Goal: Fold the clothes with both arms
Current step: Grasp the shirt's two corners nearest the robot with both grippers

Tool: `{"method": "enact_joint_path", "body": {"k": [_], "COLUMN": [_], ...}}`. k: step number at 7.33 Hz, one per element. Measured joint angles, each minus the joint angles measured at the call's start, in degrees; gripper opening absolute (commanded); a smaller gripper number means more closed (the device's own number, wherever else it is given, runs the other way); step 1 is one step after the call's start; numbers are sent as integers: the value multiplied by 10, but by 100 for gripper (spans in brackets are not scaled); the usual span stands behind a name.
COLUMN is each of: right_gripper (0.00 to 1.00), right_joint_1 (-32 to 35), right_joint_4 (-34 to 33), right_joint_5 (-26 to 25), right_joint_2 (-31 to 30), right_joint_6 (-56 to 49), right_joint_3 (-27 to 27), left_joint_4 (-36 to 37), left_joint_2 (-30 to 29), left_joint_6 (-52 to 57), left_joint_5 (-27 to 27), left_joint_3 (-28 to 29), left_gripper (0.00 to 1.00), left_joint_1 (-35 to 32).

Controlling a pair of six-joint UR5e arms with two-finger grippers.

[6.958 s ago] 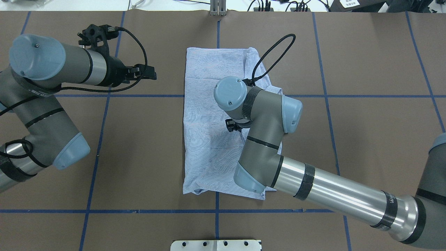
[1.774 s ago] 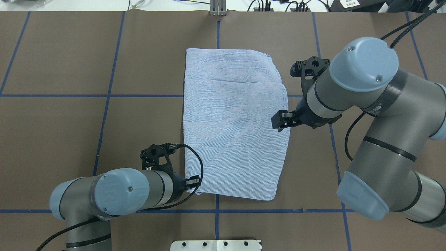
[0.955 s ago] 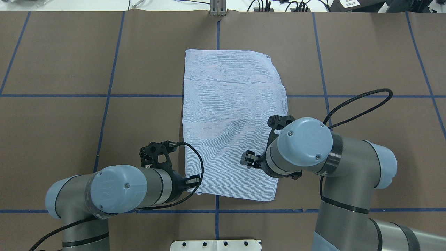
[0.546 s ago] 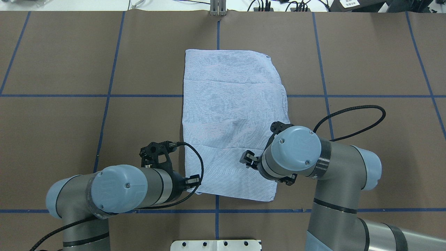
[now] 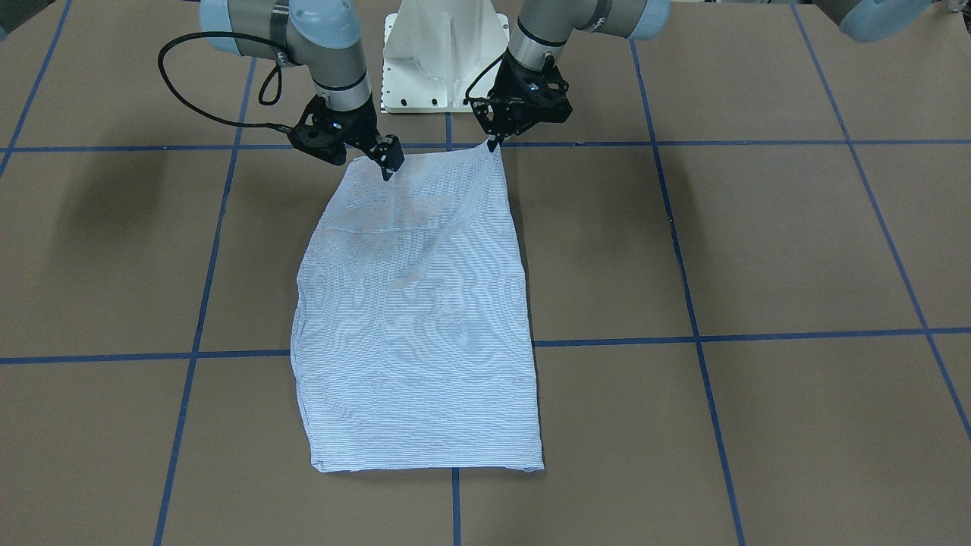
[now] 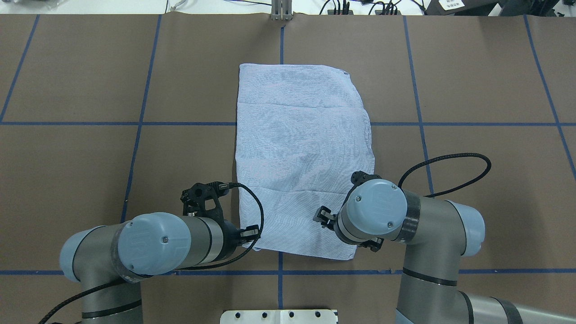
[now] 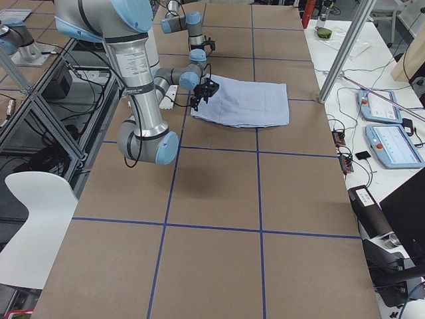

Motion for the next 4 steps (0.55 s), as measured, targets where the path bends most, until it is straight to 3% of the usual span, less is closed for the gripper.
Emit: {"method": "enact_joint_path", "body": {"k": [4], "right_gripper": [100], "right_joint_1": [-16], "right_joint_4": [-4], "right_joint_5": [1], "right_joint_2": [-1], "right_joint_6": [3], "right_joint_3": [-12], "left_joint_4": [0], "left_joint_2": [-1], "left_joint_6": [0], "left_joint_5": [1], "left_joint_3": [0], "left_gripper": [0], "left_joint_1": [-1]}}
